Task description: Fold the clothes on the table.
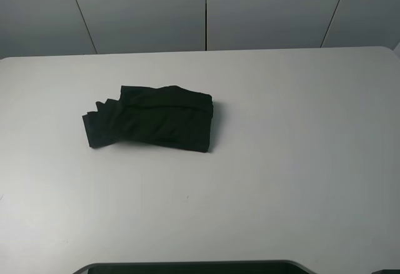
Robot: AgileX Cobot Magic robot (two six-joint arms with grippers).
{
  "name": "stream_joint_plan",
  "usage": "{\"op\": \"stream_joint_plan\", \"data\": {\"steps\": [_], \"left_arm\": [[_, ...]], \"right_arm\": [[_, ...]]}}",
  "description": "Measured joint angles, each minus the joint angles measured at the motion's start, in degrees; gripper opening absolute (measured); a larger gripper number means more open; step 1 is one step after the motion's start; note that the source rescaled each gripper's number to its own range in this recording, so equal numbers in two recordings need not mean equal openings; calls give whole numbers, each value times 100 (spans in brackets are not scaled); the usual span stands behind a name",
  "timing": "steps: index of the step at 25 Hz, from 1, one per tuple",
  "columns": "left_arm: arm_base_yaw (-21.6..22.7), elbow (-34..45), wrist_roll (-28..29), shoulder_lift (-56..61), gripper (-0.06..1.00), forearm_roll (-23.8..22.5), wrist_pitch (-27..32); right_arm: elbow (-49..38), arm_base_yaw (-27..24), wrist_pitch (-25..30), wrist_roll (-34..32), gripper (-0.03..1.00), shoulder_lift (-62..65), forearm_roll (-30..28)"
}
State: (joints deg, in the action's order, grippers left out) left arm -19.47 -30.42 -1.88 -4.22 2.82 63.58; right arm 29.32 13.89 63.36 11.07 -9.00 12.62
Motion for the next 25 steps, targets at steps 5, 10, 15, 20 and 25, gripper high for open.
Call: {"op": "stream_joint_plan", "data": {"steps": [5,10,15,20,25], "left_arm": [[0,0,0,356,99,0,0],[0,90,0,422,99,0,-94],[0,107,0,422,99,0,-112],[0,107,0,422,99,0,-116],[0,107,0,422,99,0,-116]], "right_arm": [[0,0,-9,0,100,157,7],[0,0,-9,11,100,760,7],[0,0,-9,11,100,890,13],[0,0,-9,11,100,902,13],[0,0,-9,11,100,902,13]]}}
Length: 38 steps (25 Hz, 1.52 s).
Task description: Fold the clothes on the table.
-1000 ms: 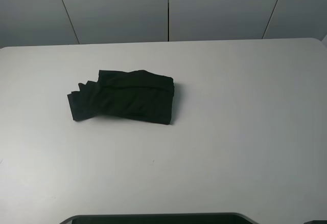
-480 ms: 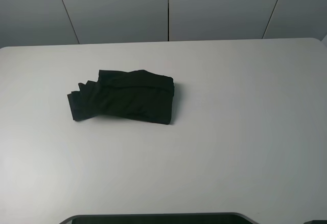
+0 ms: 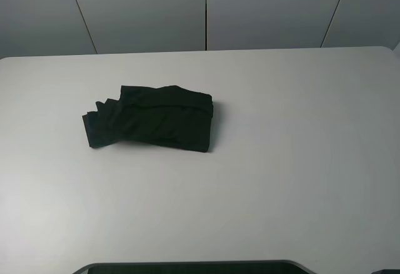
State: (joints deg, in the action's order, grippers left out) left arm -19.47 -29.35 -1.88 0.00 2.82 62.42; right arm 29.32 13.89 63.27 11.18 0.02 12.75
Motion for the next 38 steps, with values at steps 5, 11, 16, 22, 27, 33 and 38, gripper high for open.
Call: {"op": "stream_joint_plan", "data": {"steps": [5,11,16,22,27,33,38], "left_arm": [[72,0,0,0,99,0,0],[942,0,18,0,99,0,0],[1488,0,18,0,99,0,0],[1533,0,18,0,99,0,0],[1533,0,18,0,99,0,0],[1469,0,18,0,99,14,0],[1368,0,7,0,99,38,0]], "right_arm": [[0,0,0,0,100,0,-12],[0,-81,0,0,100,0,-21],[0,-998,0,0,100,0,-35],[0,-1749,-6,0,100,0,-97],[0,-1739,-14,0,100,0,-121],[0,-1739,-14,11,100,0,-121],[0,-1739,-14,11,100,0,-121]]}}
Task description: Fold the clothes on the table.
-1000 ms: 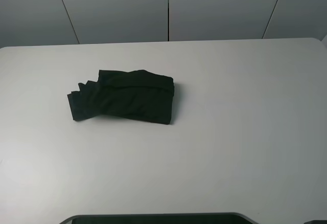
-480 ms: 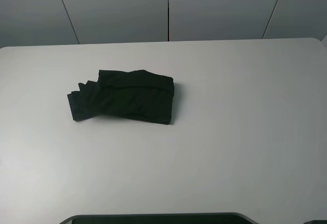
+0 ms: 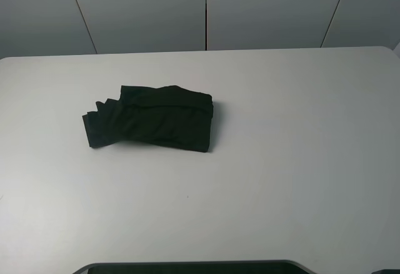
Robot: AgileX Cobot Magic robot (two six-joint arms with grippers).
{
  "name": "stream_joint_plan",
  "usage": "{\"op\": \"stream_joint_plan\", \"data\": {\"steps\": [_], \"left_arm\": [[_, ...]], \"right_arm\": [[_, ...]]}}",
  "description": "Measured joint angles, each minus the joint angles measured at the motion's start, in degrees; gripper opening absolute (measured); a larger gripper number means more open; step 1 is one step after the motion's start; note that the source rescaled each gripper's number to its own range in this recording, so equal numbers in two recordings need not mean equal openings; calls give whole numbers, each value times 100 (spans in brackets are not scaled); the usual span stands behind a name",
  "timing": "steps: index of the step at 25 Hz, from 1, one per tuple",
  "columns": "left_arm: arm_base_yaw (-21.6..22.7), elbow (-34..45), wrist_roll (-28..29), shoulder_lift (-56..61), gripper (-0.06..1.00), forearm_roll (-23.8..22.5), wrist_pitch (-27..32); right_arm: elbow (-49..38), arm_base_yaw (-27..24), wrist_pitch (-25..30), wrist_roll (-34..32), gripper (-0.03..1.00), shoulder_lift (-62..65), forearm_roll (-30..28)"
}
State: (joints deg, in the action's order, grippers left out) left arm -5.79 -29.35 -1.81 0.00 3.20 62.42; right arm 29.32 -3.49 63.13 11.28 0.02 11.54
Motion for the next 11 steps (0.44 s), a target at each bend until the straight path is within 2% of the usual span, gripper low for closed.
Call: {"op": "stream_joint_plan", "data": {"steps": [11], "left_arm": [[0,0,0,0,99,0,0]], "right_arm": [[0,0,0,8,100,0,0]]}}
